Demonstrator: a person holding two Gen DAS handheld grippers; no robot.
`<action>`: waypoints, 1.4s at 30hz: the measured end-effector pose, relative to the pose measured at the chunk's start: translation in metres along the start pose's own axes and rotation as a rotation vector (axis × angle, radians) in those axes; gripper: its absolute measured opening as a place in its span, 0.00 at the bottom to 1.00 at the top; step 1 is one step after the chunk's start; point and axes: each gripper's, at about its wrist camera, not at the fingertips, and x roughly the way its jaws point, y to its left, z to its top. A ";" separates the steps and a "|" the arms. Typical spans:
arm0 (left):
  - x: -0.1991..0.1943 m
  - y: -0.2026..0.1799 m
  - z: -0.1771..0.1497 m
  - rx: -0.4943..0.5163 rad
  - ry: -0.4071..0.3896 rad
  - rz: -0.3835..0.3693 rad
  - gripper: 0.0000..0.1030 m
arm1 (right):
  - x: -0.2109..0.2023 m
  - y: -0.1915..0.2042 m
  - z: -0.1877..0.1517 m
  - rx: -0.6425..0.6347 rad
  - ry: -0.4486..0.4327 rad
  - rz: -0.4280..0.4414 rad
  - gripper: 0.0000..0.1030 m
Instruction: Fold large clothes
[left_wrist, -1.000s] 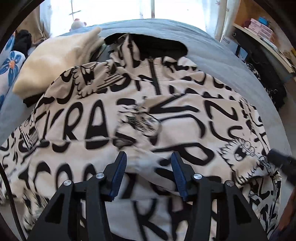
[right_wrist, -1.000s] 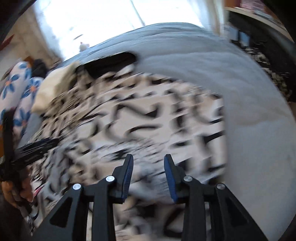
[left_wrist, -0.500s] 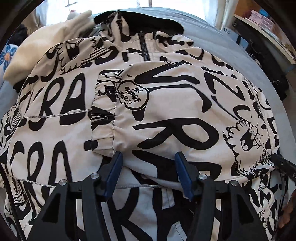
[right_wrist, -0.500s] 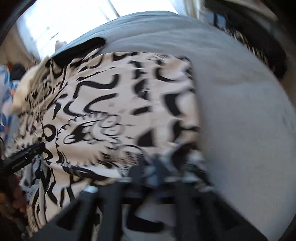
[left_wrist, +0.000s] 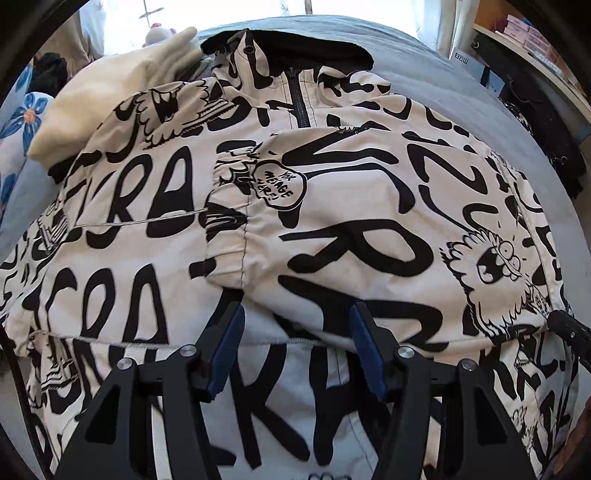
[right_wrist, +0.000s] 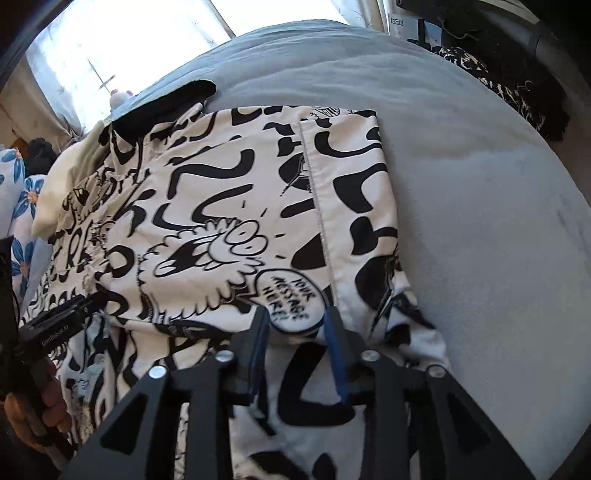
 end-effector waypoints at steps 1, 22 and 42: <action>-0.003 0.001 -0.002 -0.001 -0.003 0.002 0.56 | -0.002 0.002 -0.001 0.004 0.001 0.003 0.34; -0.141 0.015 -0.079 -0.011 -0.140 0.033 0.56 | -0.068 0.059 -0.062 0.002 -0.024 0.087 0.34; -0.220 0.120 -0.136 -0.123 -0.231 0.082 0.60 | -0.117 0.182 -0.115 -0.249 -0.096 0.165 0.45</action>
